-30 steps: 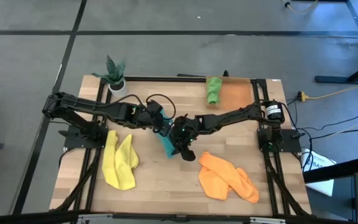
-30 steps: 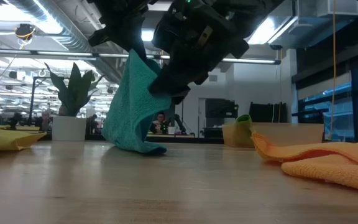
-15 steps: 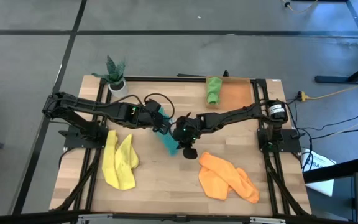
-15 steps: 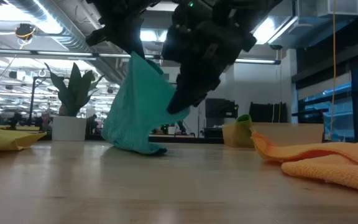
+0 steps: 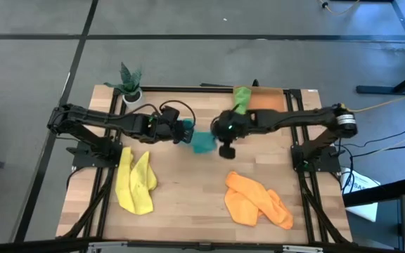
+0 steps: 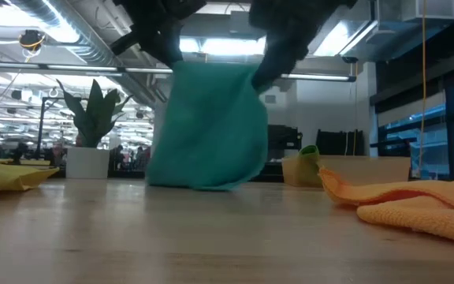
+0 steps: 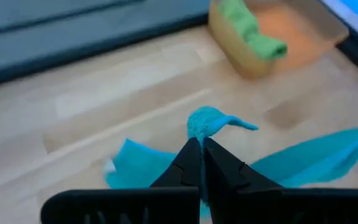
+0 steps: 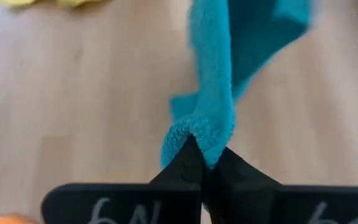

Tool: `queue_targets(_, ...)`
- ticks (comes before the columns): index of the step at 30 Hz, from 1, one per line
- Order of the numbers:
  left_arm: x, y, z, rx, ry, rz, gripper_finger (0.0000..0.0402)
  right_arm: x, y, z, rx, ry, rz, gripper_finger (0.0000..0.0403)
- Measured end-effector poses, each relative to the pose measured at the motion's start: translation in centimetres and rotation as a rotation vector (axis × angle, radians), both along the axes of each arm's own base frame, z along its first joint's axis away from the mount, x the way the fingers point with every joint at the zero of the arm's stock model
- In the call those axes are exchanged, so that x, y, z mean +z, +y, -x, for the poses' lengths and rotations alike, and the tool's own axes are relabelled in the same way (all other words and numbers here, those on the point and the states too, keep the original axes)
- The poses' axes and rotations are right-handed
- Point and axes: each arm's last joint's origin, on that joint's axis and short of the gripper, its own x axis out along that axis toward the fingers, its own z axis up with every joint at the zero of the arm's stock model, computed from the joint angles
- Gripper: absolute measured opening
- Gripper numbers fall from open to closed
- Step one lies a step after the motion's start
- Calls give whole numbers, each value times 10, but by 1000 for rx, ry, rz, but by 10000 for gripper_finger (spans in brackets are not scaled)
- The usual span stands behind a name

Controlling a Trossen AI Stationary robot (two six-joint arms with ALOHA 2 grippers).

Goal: Roll microfiber towels into tight, uniform cylinder then place into a basket
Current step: Fold the blue towel

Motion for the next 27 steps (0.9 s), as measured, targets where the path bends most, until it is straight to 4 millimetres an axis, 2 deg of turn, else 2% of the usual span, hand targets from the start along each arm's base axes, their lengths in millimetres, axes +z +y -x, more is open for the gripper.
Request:
queue_targets(4, 6, 10, -3, 33, -36, -84, 0, 24, -17, 14, -71, -77, 111, 2)
queue_targets(14, 30, 53, -15, 106, -140, -317, 0, 36, -65, 20, -150, -118, 327, 2)
queue_targets(17, 35, 59, -16, 99, -119, -377, 0, 50, -75, 23, -185, -133, 394, 2)
queue_targets(22, 39, 57, -11, 49, -57, -420, 0, 77, -77, 24, -166, -182, 416, 2)
queue_targets(27, 33, 39, -10, -44, -25, -361, 0, 69, -69, 26, -93, -131, 279, 2)
